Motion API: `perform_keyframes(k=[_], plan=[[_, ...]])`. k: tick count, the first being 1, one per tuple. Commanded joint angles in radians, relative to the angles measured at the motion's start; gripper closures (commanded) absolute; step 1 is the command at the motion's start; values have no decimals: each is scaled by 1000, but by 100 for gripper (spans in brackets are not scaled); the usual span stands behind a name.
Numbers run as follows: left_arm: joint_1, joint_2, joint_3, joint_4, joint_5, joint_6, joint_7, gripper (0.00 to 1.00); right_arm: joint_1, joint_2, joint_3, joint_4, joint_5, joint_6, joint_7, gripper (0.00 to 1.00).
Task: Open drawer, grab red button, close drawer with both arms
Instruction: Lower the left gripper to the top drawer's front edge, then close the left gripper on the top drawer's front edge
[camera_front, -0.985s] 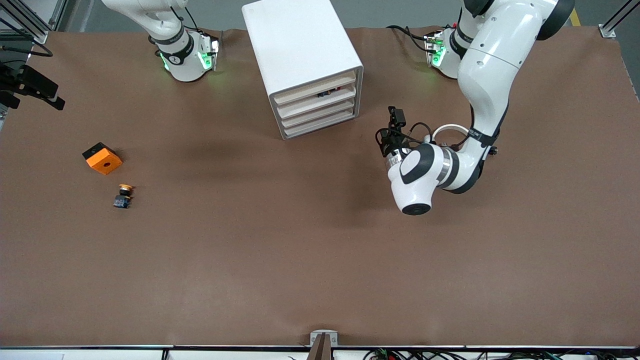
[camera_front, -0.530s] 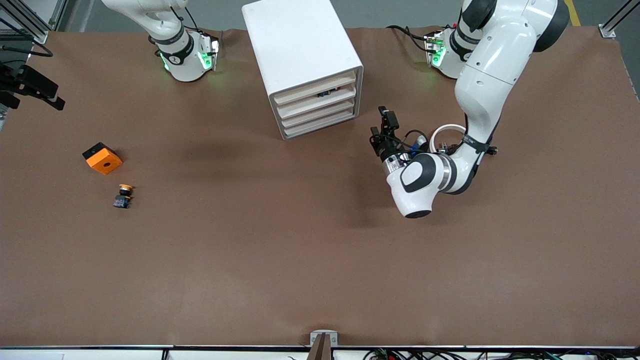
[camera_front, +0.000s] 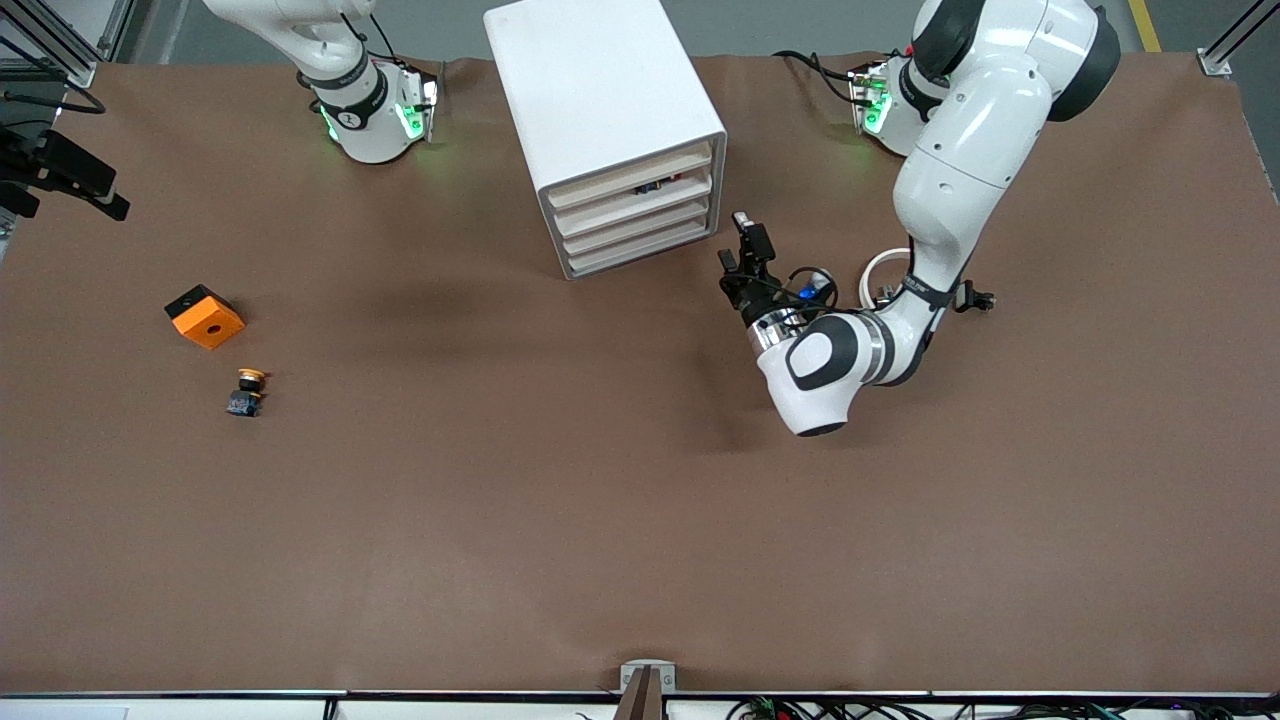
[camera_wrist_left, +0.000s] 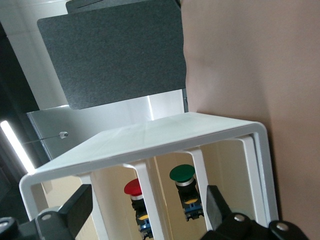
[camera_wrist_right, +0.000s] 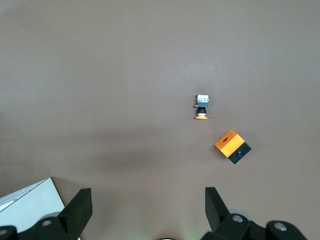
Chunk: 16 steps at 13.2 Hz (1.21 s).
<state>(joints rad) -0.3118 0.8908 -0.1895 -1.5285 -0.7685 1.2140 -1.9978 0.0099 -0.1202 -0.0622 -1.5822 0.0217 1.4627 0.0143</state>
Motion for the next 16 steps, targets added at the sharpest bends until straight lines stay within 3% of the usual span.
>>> perform_keyframes(k=[1, 12, 14, 16], plan=[[-18, 28, -2, 31, -18, -19, -56, 0, -14, -24, 8, -22, 10, 7, 10, 0], [-59, 25, -4, 31, -80, -22, -214, 0, -18, -24, 8, -21, 12, 7, 7, 0], [-62, 23, -7, 31, -81, -51, -214, 5, -18, -22, 8, -21, 12, 8, -2, 0], [-59, 20, -28, 31, -80, -71, -213, 18, -18, -21, 8, -19, 12, 16, -4, 0]])
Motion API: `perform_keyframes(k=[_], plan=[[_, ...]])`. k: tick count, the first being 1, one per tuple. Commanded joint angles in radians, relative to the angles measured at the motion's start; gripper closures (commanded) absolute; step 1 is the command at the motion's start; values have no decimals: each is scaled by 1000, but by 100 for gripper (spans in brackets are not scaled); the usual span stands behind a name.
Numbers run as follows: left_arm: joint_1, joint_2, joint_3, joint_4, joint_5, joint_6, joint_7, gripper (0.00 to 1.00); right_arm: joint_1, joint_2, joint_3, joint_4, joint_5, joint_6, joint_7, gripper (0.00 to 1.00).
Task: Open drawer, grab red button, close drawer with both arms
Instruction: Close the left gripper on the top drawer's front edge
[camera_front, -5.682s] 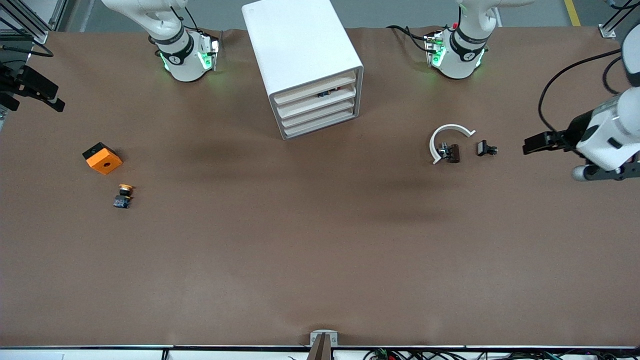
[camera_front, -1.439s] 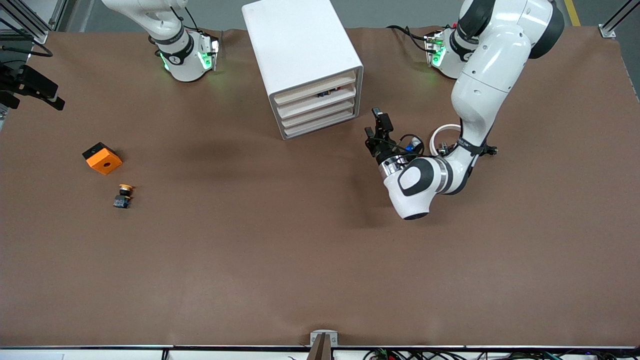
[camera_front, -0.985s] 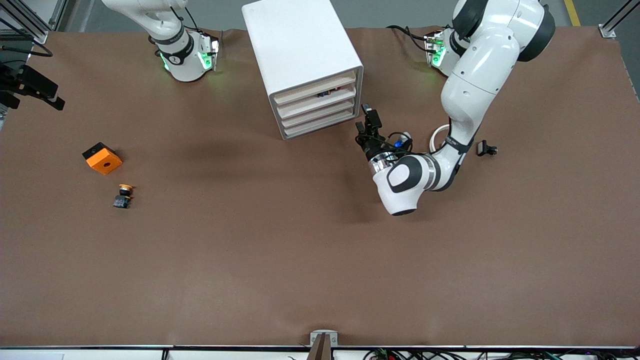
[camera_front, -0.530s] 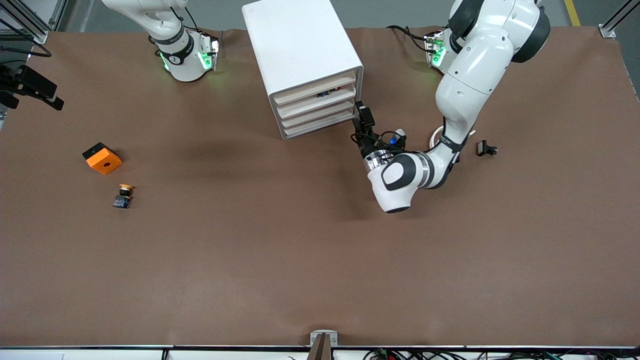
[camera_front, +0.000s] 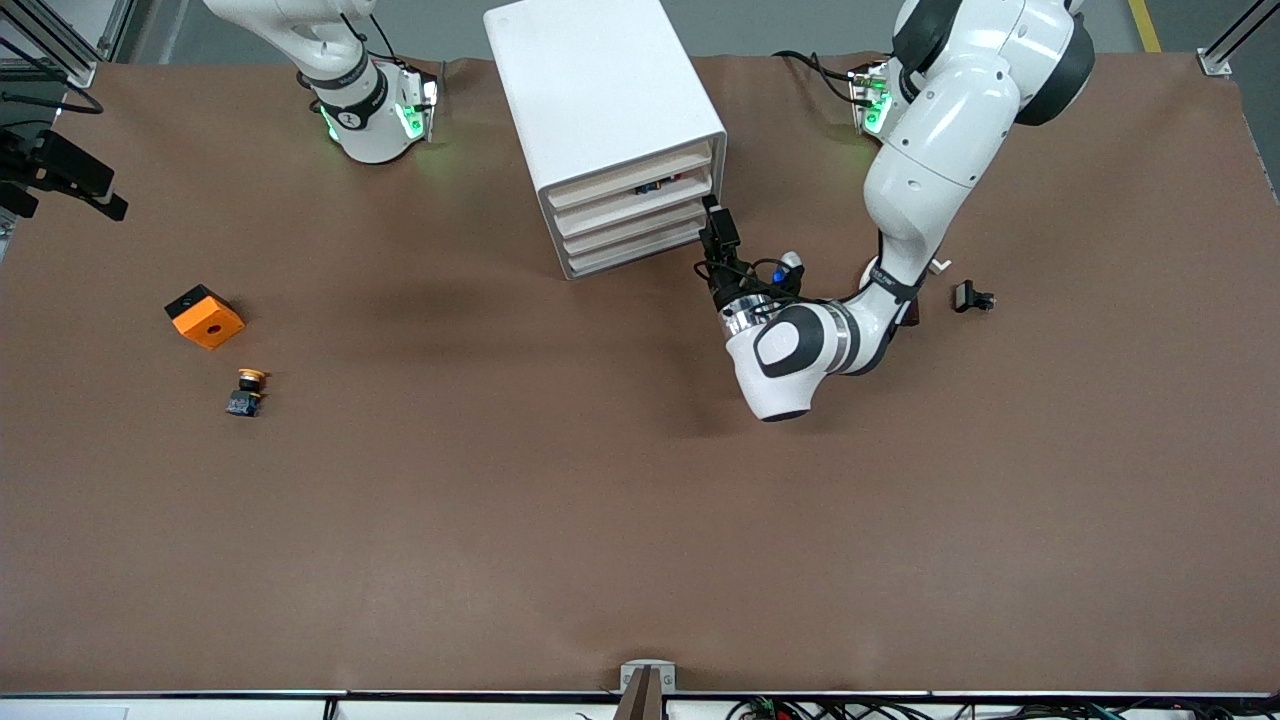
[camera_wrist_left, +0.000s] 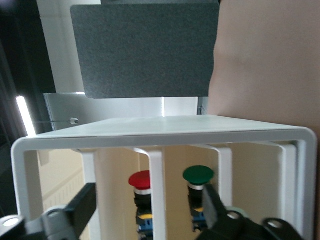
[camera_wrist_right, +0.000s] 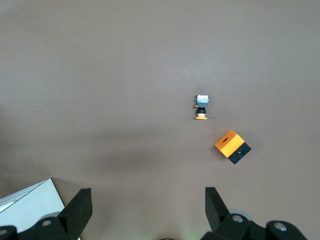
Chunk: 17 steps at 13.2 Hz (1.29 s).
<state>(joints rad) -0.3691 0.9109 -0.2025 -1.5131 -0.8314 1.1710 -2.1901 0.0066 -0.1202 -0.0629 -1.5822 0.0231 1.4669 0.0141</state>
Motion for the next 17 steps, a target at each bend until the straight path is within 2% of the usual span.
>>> perform_keyframes(k=[1, 2, 3, 17], plan=[[-4, -4, -17, 16, -17, -28, -19, 20, -14, -21, 9, -19, 11, 12, -3, 0], [-4, -4, -17, 17, -17, -28, -20, 30, -14, -21, 9, -19, 11, 12, -3, 0], [-4, -4, -17, 17, -17, -27, -20, 31, -14, -19, 9, -16, 11, 12, -3, 0], [-77, 11, -6, -2, 1, 16, -17, 32, -36, 14, 5, 11, 11, 9, 9, 0]])
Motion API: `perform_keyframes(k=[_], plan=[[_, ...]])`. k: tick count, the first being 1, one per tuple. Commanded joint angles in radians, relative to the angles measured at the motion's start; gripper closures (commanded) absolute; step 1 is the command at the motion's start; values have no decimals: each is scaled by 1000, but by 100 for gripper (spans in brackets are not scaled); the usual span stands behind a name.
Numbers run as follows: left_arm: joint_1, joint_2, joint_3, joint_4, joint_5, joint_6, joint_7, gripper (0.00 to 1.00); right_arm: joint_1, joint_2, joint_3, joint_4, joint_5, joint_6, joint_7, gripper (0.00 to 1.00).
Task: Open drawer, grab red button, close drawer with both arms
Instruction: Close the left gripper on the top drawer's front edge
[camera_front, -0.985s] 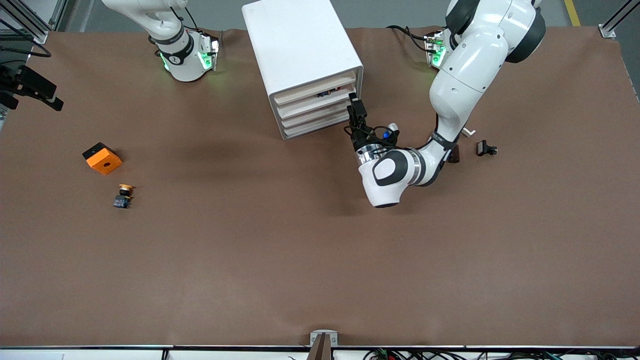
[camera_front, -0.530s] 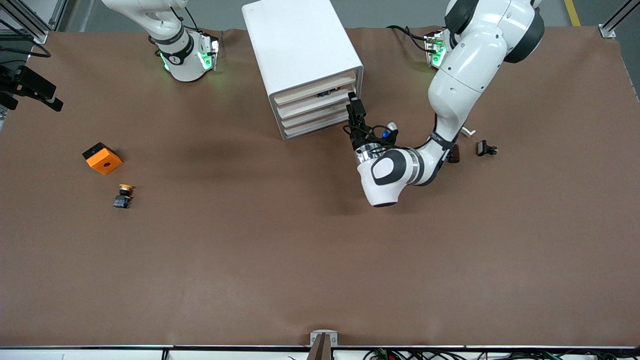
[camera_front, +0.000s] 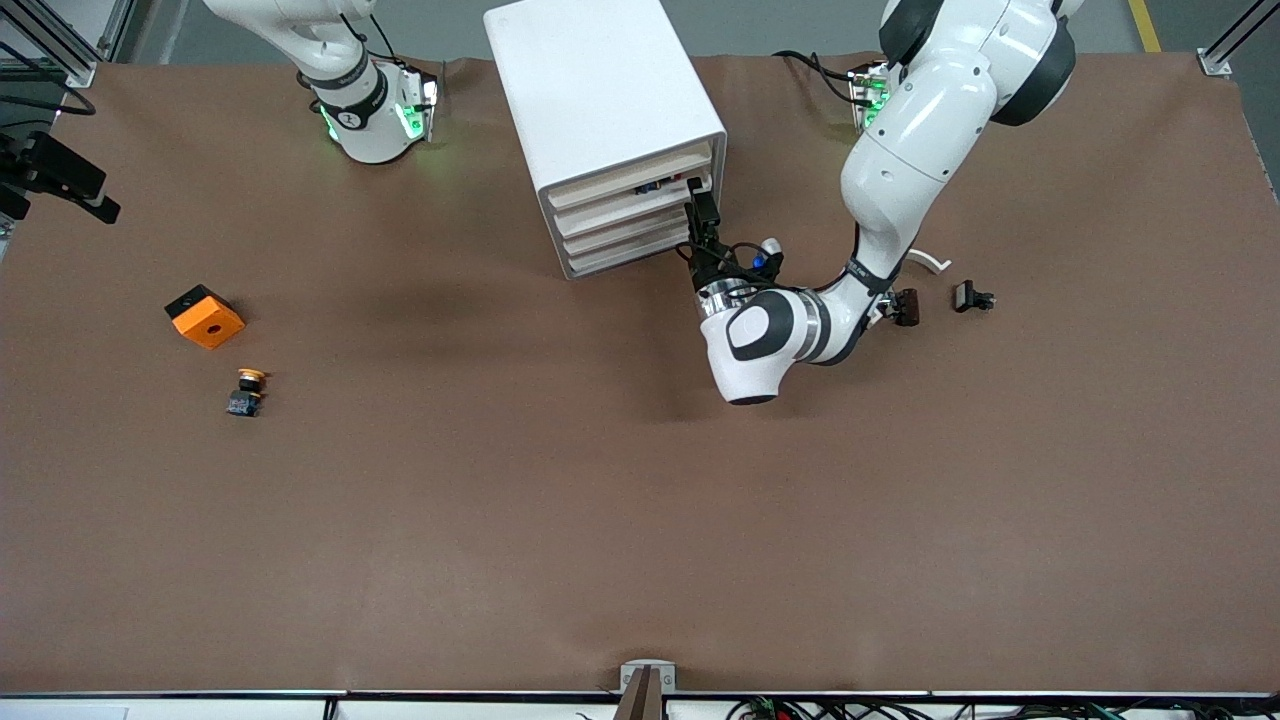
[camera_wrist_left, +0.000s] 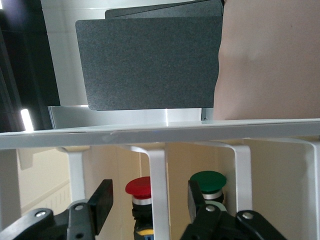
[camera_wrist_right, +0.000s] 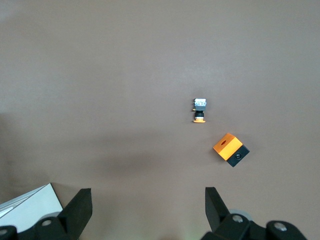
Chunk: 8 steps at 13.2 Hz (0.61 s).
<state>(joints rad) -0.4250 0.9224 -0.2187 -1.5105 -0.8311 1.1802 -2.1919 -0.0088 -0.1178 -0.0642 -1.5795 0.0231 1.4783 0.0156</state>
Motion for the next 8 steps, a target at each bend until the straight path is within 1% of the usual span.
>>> perform_keyframes(k=[1, 2, 6, 8], plan=[[-21, -2, 10, -8, 1, 7, -17, 37, -20, 13, 6, 10, 11, -4, 7, 0], [-23, -2, 10, -8, 1, 7, -19, 43, -20, 15, 6, 10, 9, -9, 7, 0], [-23, -5, 12, -10, 13, 7, -32, 73, -22, 23, 6, 10, 3, -10, -3, 0], [-23, -5, 12, -8, 38, 7, -32, 91, -22, 45, 6, 7, 8, -1, -5, 0]])
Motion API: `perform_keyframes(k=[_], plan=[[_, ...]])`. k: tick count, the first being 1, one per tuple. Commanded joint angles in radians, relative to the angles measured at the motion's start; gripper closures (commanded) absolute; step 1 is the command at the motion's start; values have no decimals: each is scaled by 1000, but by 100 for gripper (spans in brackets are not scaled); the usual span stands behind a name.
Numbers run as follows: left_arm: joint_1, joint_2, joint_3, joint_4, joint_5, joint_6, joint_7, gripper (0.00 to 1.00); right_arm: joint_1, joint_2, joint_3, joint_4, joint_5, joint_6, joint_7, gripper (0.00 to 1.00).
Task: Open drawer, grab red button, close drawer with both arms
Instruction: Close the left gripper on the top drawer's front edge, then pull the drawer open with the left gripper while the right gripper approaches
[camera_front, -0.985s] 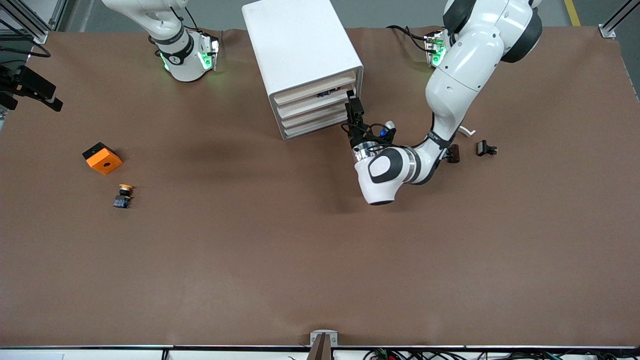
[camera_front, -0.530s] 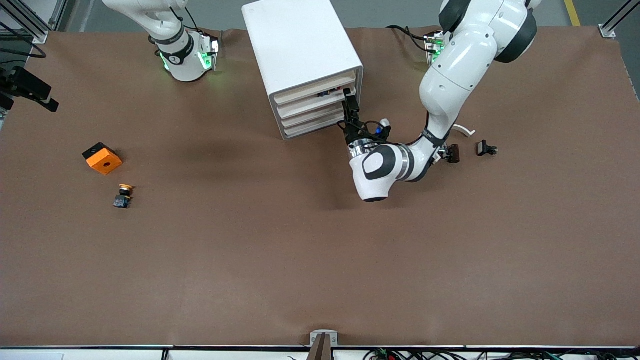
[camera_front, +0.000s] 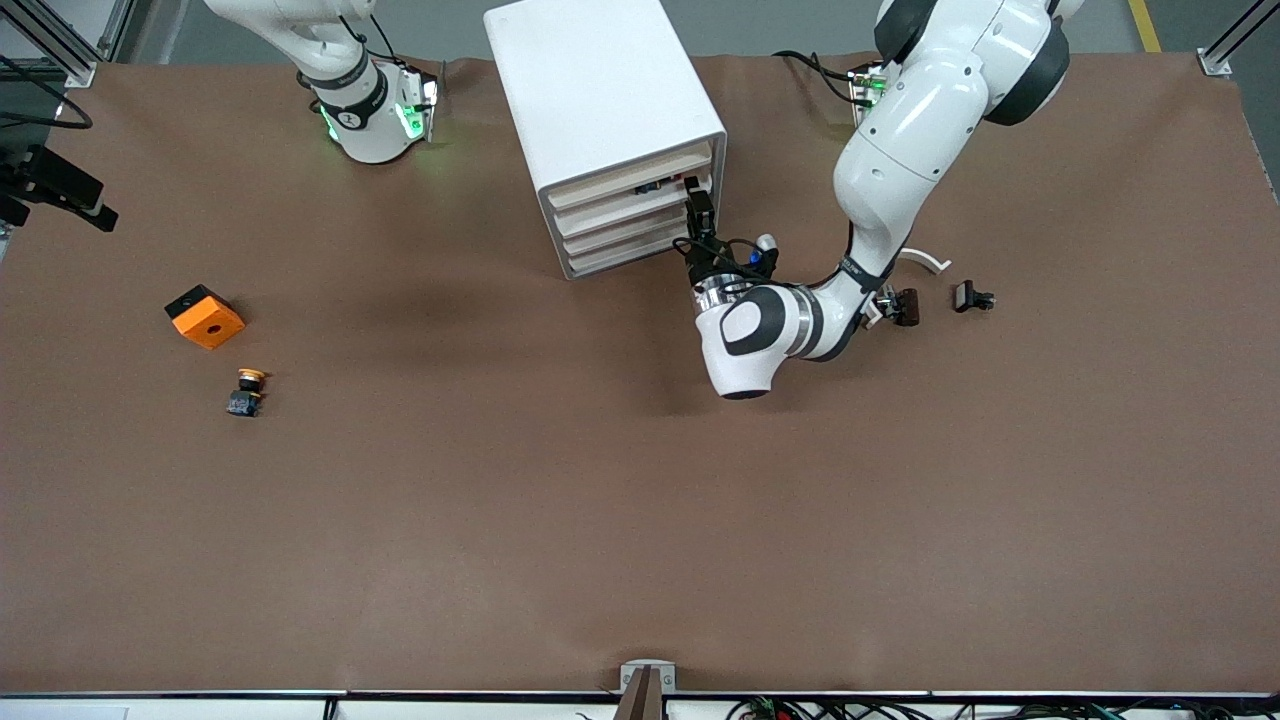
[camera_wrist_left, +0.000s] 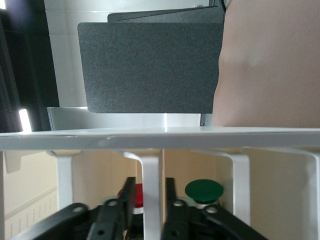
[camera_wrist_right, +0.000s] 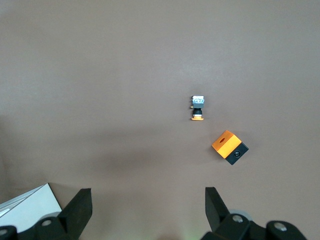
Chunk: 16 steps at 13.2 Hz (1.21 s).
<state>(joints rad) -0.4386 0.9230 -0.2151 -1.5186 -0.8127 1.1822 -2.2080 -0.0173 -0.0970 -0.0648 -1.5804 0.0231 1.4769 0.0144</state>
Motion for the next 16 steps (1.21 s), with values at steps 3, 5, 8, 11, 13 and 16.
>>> perform_keyframes(k=[3, 5, 8, 11, 13, 16], plan=[[3, -10, 10, 5, 20, 5, -13, 100, -15, 91, 7, 28, 8, 3, -13, 0], [1, -9, 10, 8, 30, 5, -13, 100, -26, 141, 7, 40, 0, 11, -16, 0], [3, -9, 22, 12, 38, 7, -10, 100, -30, 187, 7, 56, -21, 11, -14, 0], [15, -10, 51, 21, 53, 7, -13, 100, -33, 197, 8, 59, -46, 19, 10, 0], [17, -7, 83, 49, 53, 7, -10, 100, -27, 198, 8, 57, -28, 22, 16, 0], [17, -1, 137, 89, 52, 8, -7, 100, -12, 197, 17, 59, 9, 16, 239, 0]])
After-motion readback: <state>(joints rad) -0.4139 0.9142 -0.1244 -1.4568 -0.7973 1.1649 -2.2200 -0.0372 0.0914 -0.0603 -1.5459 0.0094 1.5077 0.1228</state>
